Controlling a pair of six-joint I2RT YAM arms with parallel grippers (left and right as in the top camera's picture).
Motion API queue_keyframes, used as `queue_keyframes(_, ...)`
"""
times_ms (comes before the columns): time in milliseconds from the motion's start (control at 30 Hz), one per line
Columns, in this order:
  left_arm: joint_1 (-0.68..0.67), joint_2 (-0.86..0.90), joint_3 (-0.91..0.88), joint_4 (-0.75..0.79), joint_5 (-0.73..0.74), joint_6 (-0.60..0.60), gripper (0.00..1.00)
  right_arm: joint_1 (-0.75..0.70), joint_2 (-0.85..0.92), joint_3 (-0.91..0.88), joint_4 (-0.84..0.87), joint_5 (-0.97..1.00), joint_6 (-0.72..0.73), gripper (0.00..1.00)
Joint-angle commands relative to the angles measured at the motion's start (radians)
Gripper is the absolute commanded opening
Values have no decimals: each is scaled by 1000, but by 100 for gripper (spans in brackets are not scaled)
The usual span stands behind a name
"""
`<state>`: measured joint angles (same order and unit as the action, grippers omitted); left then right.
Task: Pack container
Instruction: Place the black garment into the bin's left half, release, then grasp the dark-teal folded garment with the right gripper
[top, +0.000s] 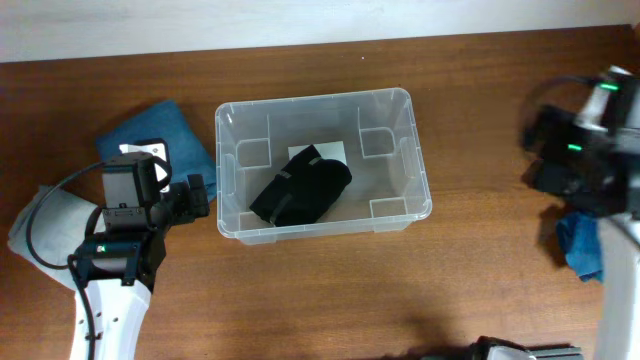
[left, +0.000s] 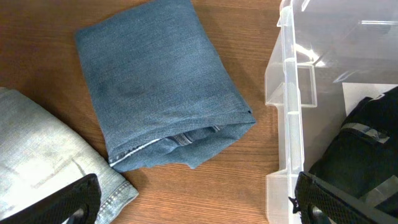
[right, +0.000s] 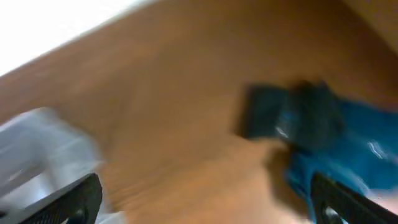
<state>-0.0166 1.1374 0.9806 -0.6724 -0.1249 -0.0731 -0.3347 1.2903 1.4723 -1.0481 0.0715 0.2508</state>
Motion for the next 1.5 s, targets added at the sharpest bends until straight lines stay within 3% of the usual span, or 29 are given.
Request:
queue_keyframes(0,-2,3,23,6,-11,-9,100,-261,35,-103,10,-149,12,98)
queue_keyframes(133,-2,3,23,6,-11,-9,99,-518,72,-233,84,-234,-17,98)
queue_keyframes(300,-2,3,23,6,-11,-9,99,-725,122,-393,225,-282,-6,99)
queue_keyframes(667,-2,3,23,5,-11,-9,99,-772,279,-676,652,-337,-10,98)
queue_keyframes(833,-2,3,23,3,-11,-9,99,-772,389,-715,788,-490,-10,98)
queue_keyframes(900,-2,3,23,4,-11,-9,99,-772,423,-715,821,-590,-10,65)
queue_keyframes(967,-2,3,23,4,-11,-9,99,-772,417,-711,829,-641,-10,9)
queue_keyframes(1000,-2,3,23,4,-11,-9,99,-772,409,-703,826,-673,-10,4)
queue_keyframes(1233,-2,3,23,2,-11,-9,99,-732,242,-599,687,-839,-10,4)
queue_keyframes(1400,-2,3,23,5,-11,-9,100,-527,38,-387,313,-847,-54,4)
queue_keyframes(1467,-2,3,23,6,-11,-9,99,-430,-18,-327,238,-845,-63,4)
